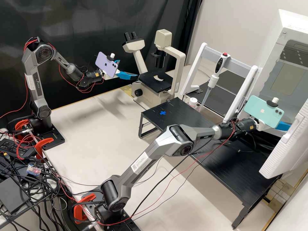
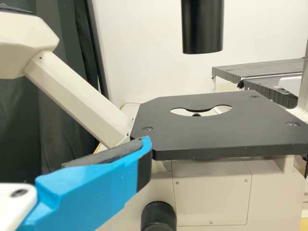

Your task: Move the petri dish to the microscope

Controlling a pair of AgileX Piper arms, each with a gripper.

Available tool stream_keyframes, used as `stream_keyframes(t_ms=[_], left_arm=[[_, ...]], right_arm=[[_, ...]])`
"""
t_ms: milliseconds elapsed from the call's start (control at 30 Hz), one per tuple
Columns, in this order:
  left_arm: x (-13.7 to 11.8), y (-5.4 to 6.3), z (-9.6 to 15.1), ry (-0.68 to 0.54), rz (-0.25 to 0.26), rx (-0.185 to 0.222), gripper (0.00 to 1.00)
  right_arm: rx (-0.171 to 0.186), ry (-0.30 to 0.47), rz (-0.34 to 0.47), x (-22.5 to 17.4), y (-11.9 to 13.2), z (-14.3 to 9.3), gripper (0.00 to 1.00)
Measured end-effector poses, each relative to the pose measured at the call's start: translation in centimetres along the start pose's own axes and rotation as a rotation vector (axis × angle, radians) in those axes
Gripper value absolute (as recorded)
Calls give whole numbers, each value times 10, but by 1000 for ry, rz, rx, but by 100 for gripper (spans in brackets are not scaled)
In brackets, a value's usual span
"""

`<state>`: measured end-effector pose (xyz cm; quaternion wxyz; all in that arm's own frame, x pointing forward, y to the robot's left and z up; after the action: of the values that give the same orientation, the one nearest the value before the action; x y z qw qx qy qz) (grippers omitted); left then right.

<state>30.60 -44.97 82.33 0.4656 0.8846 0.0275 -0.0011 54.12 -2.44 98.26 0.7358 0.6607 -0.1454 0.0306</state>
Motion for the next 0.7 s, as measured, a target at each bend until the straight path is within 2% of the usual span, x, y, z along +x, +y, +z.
stream_keyframes(t_ms=[100, 233, 400, 433, 567, 700], left_arm=[[0, 0, 0, 0, 0, 0, 100], [0, 0, 0, 0, 0, 0, 100], [0, 0, 0, 0, 0, 0, 100], [0, 0, 0, 0, 0, 0, 100], [0, 0, 0, 0, 0, 0, 100], [0, 0, 0, 0, 0, 0, 100]], right_arm=[[41, 2, -2, 0, 1, 2, 100], [73, 13, -23, 1, -2, 2, 100], [84, 24, -69, 5, -9, 4, 100], [97, 23, -79, 6, -12, 5, 100], [92, 34, -107, 11, -17, 6, 100], [106, 47, -125, 14, -20, 7, 100]])
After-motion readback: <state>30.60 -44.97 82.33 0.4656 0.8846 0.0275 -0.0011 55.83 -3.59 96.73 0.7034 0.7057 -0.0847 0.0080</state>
